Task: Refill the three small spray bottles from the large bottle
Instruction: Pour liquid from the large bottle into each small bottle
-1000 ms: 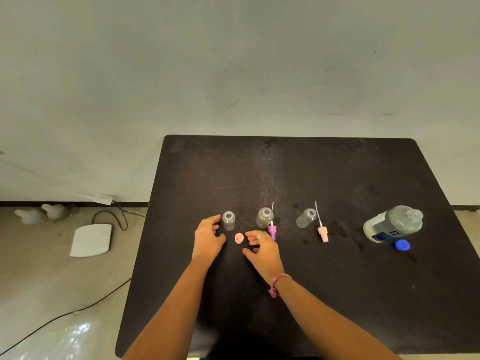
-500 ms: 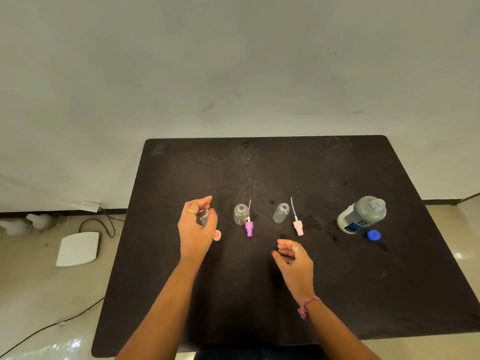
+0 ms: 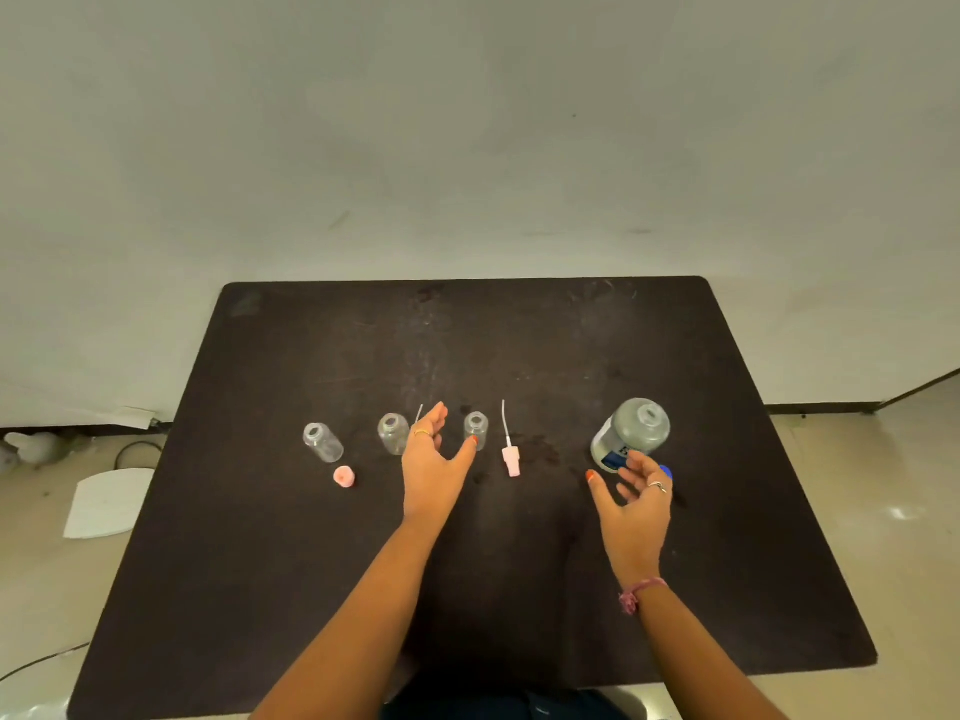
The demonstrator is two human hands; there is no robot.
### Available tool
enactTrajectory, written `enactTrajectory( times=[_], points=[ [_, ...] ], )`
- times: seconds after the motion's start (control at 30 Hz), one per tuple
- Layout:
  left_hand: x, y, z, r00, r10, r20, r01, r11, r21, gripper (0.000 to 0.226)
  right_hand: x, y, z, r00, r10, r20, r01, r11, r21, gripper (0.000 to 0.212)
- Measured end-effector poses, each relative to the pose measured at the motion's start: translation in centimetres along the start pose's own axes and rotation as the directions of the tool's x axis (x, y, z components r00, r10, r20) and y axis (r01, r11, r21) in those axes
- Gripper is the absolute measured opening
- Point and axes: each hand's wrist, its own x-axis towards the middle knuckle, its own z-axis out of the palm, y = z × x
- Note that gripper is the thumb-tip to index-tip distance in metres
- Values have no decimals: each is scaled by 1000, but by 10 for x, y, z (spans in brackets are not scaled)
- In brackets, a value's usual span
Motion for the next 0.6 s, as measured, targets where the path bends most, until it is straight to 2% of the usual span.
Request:
enactTrajectory(
  times=[0.2, 0.33, 0.47, 0.6],
  points=[
    [10, -12, 27, 996, -84, -18, 85, 990, 113, 72, 25, 6, -18, 999, -47, 10, 47, 998, -33, 47],
    [15, -16, 37, 995, -95, -29, 98, 984, 146, 69, 43, 8, -25, 999, -38, 13, 39, 997, -68, 63],
    [20, -21, 44, 994, -105, -42, 111, 977, 183, 61, 60, 7, -25, 994, -10, 109, 13, 999, -30, 86],
    [22, -22, 50, 989, -136, -58, 145, 974, 176, 53, 71, 7, -20, 979, -28, 203, 37, 998, -42, 84]
  ],
)
